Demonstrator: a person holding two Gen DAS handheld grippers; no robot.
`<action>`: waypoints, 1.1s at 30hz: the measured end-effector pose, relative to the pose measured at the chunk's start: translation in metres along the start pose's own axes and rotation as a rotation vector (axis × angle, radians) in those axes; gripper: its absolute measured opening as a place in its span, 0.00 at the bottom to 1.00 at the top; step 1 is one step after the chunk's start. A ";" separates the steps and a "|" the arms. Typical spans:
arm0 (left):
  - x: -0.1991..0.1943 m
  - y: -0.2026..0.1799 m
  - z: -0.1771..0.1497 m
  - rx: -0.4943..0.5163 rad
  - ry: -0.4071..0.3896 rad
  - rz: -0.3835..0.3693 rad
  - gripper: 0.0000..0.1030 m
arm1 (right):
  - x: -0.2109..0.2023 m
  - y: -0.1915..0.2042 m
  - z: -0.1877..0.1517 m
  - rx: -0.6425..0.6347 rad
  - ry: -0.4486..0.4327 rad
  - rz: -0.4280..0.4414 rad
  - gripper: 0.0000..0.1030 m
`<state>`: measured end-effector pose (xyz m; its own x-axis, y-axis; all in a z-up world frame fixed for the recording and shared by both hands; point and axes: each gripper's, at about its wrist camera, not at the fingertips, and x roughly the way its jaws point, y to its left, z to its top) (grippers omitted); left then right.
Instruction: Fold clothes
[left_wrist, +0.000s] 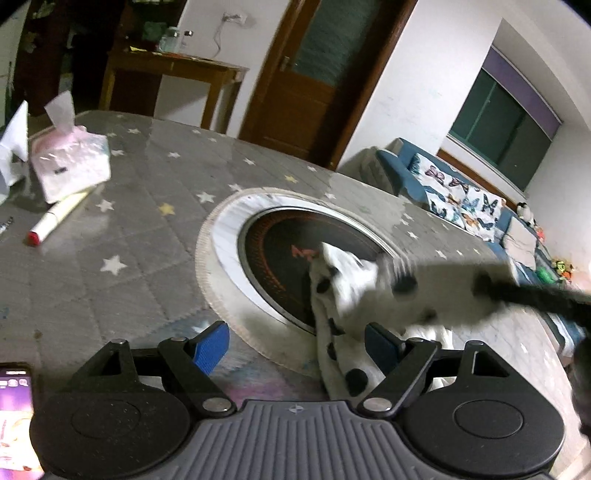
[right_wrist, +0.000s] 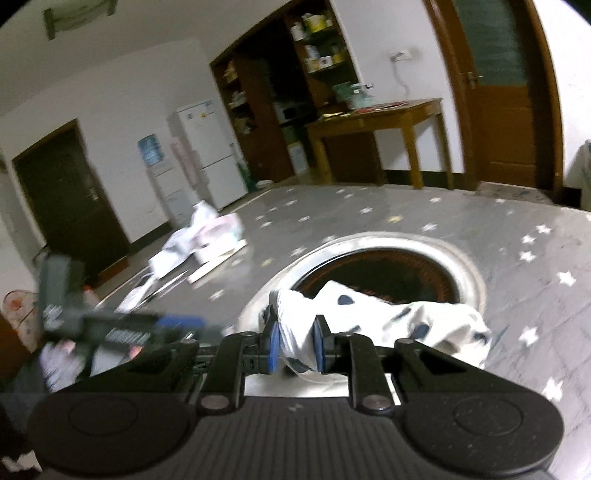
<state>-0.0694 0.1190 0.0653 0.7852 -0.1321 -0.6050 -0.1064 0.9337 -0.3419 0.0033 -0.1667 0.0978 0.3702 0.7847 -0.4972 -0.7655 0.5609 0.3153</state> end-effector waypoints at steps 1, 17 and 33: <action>-0.003 0.000 0.000 -0.002 -0.007 0.003 0.80 | -0.007 0.007 -0.004 -0.014 -0.005 0.015 0.17; -0.025 -0.026 0.005 0.031 -0.054 -0.049 0.80 | -0.066 0.054 -0.092 -0.270 0.110 0.117 0.31; -0.026 -0.072 -0.008 0.117 -0.027 -0.243 0.72 | -0.022 0.056 -0.087 -0.180 0.120 0.109 0.34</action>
<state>-0.0864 0.0530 0.0998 0.7951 -0.3492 -0.4958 0.1566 0.9081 -0.3884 -0.0933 -0.1754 0.0557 0.2231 0.7951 -0.5640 -0.8829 0.4101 0.2289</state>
